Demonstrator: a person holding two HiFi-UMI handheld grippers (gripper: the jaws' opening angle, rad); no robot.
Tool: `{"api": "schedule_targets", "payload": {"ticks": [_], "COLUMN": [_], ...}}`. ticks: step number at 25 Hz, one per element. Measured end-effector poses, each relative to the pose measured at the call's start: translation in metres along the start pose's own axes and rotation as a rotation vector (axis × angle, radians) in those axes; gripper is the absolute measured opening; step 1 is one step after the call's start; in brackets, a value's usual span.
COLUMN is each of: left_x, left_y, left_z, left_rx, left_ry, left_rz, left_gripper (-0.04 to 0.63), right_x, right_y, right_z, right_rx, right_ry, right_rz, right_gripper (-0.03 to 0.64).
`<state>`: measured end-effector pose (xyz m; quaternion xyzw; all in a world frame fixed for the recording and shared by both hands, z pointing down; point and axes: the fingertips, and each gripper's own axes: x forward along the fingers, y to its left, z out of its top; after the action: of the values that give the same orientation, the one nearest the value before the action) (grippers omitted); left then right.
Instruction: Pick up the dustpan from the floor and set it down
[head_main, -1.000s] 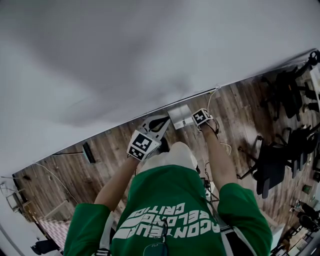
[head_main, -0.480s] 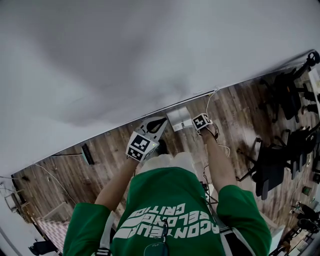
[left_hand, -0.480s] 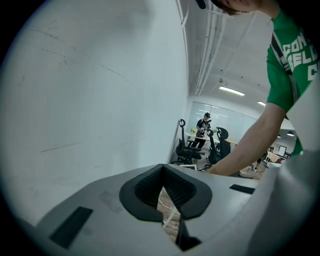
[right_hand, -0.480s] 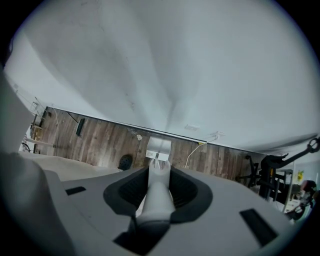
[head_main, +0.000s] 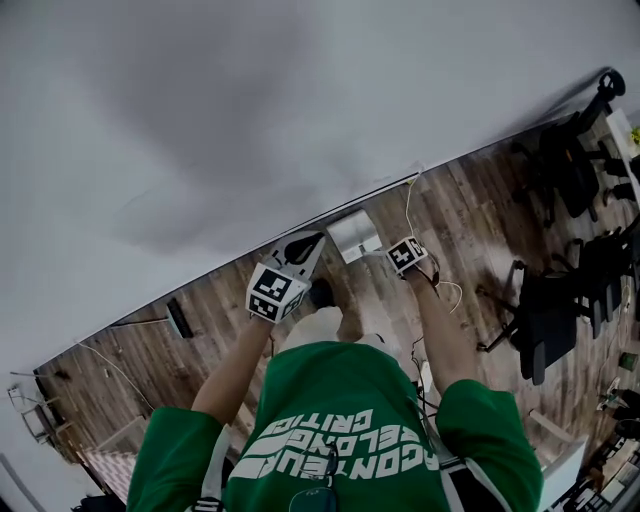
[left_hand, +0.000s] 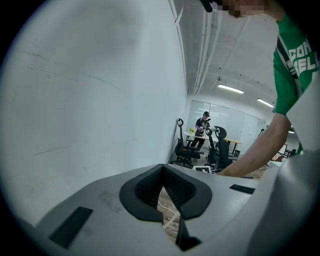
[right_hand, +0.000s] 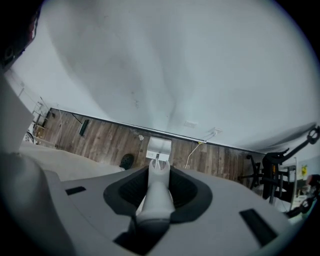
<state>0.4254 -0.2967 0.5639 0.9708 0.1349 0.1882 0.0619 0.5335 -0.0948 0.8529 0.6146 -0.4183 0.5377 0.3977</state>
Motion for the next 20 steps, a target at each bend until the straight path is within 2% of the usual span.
{"api": "schedule_targets", "payload": {"ticks": [11, 20], "left_x": [0.0, -0.005], "left_y": [-0.093, -0.174], "left_z": [0.002, -0.001], "left_rx": [-0.03, -0.031], "left_ry": [-0.039, -0.07], "left_rz": [-0.014, -0.014], "left_gripper": [-0.003, -0.003], "right_x": [-0.099, -0.208], "right_y": [-0.012, -0.018], "right_z": [-0.134, -0.241], "right_rx": [0.113, 0.169], "right_ry": [-0.178, -0.369], "right_rz": [-0.031, -0.137], "right_gripper": [0.117, 0.117]}}
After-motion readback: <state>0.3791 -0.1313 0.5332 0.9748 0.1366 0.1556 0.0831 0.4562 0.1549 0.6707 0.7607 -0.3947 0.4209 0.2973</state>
